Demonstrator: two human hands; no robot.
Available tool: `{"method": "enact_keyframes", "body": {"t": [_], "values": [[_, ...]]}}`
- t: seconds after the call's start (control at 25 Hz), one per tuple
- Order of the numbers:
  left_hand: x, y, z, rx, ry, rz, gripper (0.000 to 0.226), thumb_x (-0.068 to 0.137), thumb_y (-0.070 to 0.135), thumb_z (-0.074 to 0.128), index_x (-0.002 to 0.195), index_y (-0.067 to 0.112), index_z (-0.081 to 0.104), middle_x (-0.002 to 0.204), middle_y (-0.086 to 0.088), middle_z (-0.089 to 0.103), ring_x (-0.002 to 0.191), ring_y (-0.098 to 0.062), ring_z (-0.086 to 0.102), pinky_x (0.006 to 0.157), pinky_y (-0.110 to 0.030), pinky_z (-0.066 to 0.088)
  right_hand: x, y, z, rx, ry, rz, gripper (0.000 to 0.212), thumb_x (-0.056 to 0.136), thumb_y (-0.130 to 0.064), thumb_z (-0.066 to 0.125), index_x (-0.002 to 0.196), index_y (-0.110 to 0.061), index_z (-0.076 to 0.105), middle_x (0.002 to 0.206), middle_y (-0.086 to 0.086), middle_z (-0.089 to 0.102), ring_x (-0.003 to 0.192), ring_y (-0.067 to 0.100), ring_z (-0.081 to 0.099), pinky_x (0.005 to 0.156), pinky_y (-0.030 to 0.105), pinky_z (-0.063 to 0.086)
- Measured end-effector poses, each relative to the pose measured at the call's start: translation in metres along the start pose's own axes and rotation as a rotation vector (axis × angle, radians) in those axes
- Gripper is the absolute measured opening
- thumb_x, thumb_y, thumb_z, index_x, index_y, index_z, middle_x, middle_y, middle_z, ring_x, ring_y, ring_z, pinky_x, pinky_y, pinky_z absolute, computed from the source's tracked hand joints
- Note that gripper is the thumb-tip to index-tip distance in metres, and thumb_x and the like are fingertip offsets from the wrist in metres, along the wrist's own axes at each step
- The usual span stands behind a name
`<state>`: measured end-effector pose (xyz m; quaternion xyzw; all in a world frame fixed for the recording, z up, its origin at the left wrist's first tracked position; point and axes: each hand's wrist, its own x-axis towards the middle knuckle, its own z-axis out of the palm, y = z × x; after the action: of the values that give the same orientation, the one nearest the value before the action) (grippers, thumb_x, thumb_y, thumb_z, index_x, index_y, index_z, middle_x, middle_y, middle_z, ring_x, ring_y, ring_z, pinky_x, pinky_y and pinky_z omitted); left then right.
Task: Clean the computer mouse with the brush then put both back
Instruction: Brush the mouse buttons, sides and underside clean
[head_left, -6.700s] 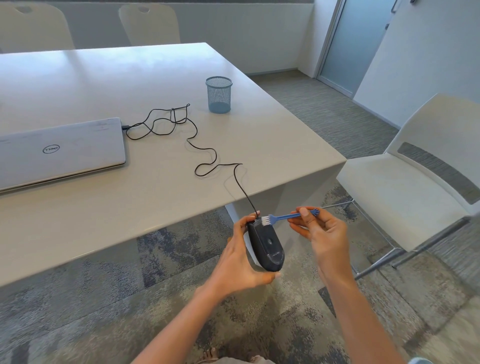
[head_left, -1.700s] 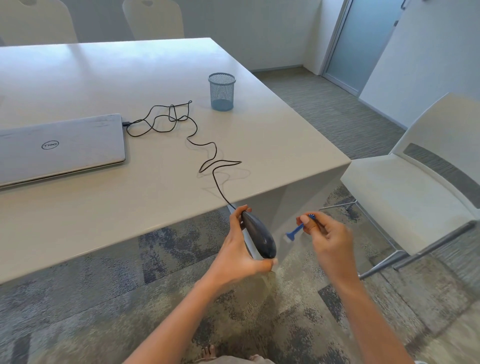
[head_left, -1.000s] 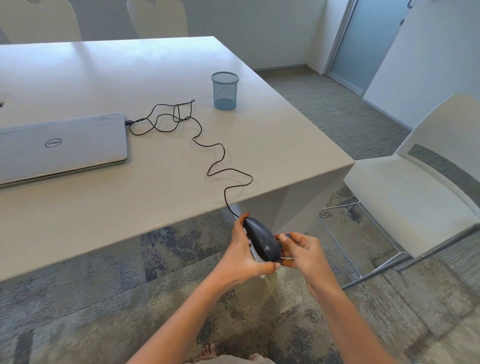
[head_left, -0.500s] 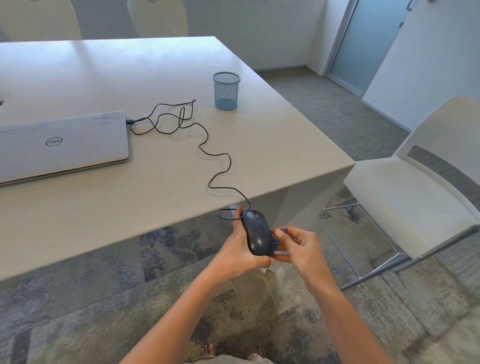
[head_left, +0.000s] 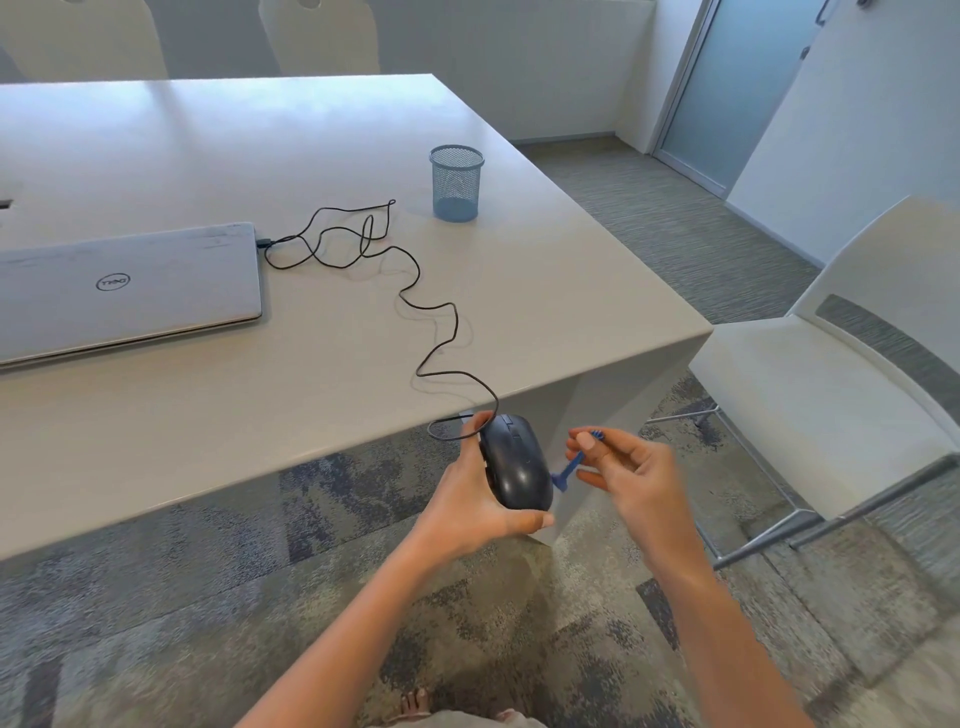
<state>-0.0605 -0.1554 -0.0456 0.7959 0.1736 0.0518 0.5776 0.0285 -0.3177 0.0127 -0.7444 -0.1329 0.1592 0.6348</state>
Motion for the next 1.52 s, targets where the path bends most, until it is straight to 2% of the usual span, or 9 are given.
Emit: {"method": "enact_keyframes", "body": {"t": [0.08,0.2,0.4,0.68,0.96,1.12,1.32,1.4,1.52], "values": [[-0.001,0.001,0.001,-0.005,0.019,0.006,0.114,0.053,0.044,0.094,0.130,0.060,0.011,0.130,0.015,0.050,0.113,-0.010,0.060,0.092,-0.038,0.056,-0.003,-0.015,-0.004,0.108,0.023,-0.052,0.013,0.089,-0.015,0.066,0.097,-0.012,0.076,0.085,0.009,0.077,0.084,0.016,0.075,0.077,0.026,0.061],[0.000,0.002,0.002,-0.015,0.018,0.011,0.118,0.055,0.041,0.094,0.139,0.050,0.011,0.130,0.015,0.049,0.113,-0.010,0.060,0.092,-0.039,0.056,-0.010,-0.030,-0.003,0.243,-0.001,-0.093,0.020,0.083,-0.022,0.065,0.095,-0.010,0.075,0.082,0.010,0.078,0.083,0.021,0.076,0.074,0.027,0.062],[0.000,0.005,0.002,-0.030,0.023,0.034,0.120,0.056,0.042,0.092,0.144,0.046,0.011,0.135,0.012,0.051,0.118,-0.007,0.058,0.095,-0.037,0.054,-0.011,-0.023,0.004,0.331,0.017,-0.050,0.019,0.082,-0.020,0.066,0.093,-0.008,0.075,0.083,0.012,0.078,0.086,0.029,0.076,0.079,0.036,0.062],[0.000,0.006,0.003,-0.044,0.022,0.049,0.124,0.056,0.040,0.094,0.145,0.048,0.009,0.134,0.016,0.051,0.116,-0.003,0.057,0.094,-0.037,0.055,-0.003,-0.024,-0.005,0.220,0.225,-0.195,0.017,0.088,-0.016,0.063,0.100,-0.012,0.074,0.087,-0.003,0.079,0.091,0.016,0.075,0.085,0.033,0.061],[0.004,0.005,0.005,-0.029,0.045,0.048,0.120,0.056,0.043,0.090,0.147,0.043,0.013,0.130,0.009,0.059,0.116,-0.011,0.061,0.093,-0.044,0.054,-0.025,-0.021,0.017,0.127,0.012,-0.285,0.016,0.085,-0.022,0.067,0.093,-0.029,0.079,0.089,0.001,0.079,0.088,0.021,0.076,0.084,0.039,0.060],[0.003,0.007,0.008,-0.008,0.032,0.053,0.120,0.055,0.043,0.090,0.146,0.046,0.011,0.135,0.015,0.055,0.121,-0.007,0.056,0.097,-0.040,0.053,-0.009,-0.026,0.016,0.152,0.035,-0.236,0.014,0.086,-0.020,0.066,0.094,-0.021,0.077,0.087,0.002,0.079,0.088,0.020,0.076,0.088,0.043,0.060],[0.002,0.006,0.009,-0.012,0.036,0.044,0.124,0.054,0.042,0.092,0.145,0.052,0.008,0.136,0.015,0.053,0.122,-0.008,0.056,0.096,-0.042,0.053,0.017,-0.030,0.011,0.037,0.178,-0.330,0.018,0.088,-0.015,0.069,0.098,-0.029,0.075,0.090,-0.008,0.078,0.092,0.016,0.075,0.091,0.038,0.058],[0.002,0.007,0.008,-0.023,0.037,0.054,0.120,0.057,0.037,0.093,0.143,0.054,0.011,0.135,0.016,0.054,0.121,-0.007,0.056,0.095,-0.041,0.054,0.018,-0.029,0.017,-0.031,0.144,-0.356,0.017,0.088,-0.014,0.069,0.101,-0.024,0.075,0.092,-0.006,0.078,0.093,0.014,0.074,0.090,0.038,0.058],[0.004,0.007,0.007,-0.033,0.037,0.057,0.121,0.056,0.037,0.093,0.144,0.050,0.011,0.132,0.014,0.055,0.118,-0.008,0.058,0.094,-0.042,0.055,0.006,-0.028,0.023,-0.023,0.009,-0.374,0.018,0.088,-0.012,0.069,0.093,-0.028,0.075,0.086,-0.013,0.078,0.087,0.007,0.074,0.083,0.026,0.058]]}}
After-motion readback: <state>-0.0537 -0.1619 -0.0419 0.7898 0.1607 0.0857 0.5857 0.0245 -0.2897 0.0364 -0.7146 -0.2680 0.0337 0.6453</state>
